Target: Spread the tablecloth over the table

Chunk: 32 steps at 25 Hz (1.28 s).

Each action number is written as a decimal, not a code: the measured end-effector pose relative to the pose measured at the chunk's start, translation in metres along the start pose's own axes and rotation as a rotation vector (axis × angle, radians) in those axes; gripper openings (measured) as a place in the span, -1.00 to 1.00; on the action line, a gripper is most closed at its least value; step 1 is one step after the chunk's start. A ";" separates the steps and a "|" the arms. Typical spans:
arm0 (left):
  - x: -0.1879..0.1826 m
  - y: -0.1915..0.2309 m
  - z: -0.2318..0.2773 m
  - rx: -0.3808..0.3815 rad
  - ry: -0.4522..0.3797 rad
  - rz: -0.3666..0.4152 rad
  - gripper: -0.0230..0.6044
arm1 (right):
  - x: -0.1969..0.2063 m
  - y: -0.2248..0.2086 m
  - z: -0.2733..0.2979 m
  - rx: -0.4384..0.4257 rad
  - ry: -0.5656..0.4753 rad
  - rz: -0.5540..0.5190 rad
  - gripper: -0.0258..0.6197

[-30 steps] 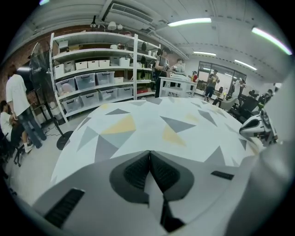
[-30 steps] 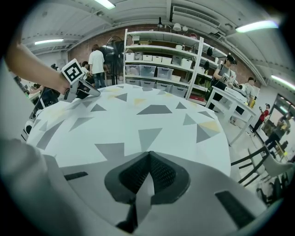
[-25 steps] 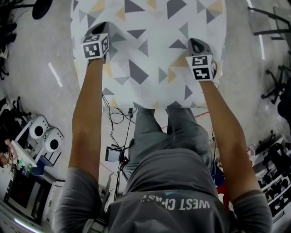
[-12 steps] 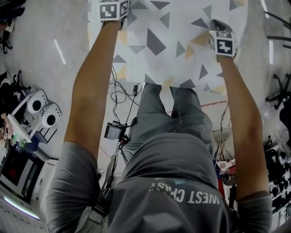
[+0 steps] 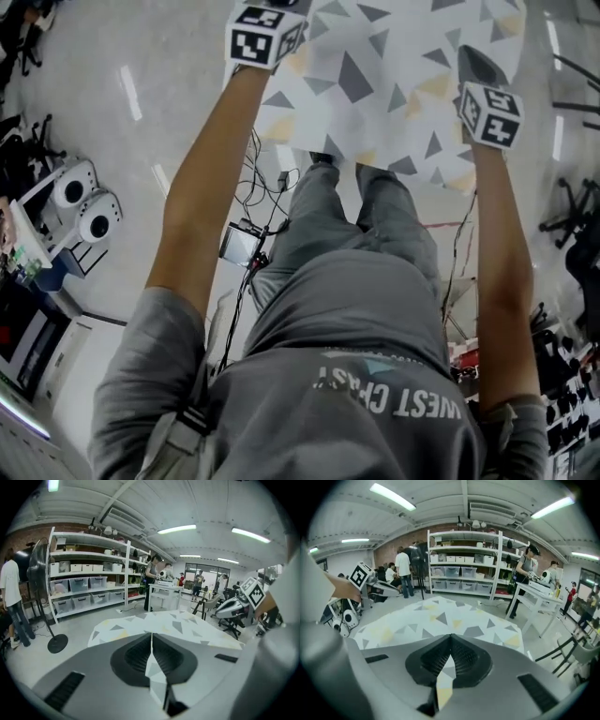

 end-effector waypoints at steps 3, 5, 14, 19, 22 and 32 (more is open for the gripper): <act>-0.034 -0.008 -0.046 0.024 -0.071 0.027 -0.92 | -0.047 0.033 -0.035 -0.042 -0.094 -0.044 -0.90; -0.054 -0.014 -0.078 0.040 -0.117 0.051 -0.92 | -0.075 0.058 -0.059 -0.073 -0.151 -0.074 -0.90; -0.122 -0.032 -0.231 0.044 -0.295 0.038 -0.92 | -0.173 0.170 -0.185 -0.182 -0.362 -0.158 -0.90; -0.163 -0.046 -0.322 0.031 -0.386 0.062 -0.93 | -0.205 0.220 -0.262 -0.168 -0.451 -0.225 -0.90; -0.187 -0.062 -0.360 0.062 -0.461 0.100 -0.93 | -0.219 0.237 -0.295 -0.148 -0.515 -0.229 -0.90; -0.176 -0.113 -0.428 0.146 -0.533 0.199 -0.92 | -0.205 0.282 -0.355 -0.092 -0.626 -0.247 -0.90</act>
Point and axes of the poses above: the fingertips, and each gripper's own axes: z forward along the fingers, y to its left, x out of its underside, the point moved 5 cm from there along -z, backward along the fingers, and after that the axes turned 10 degrees about -x, right-handed, at the moved point
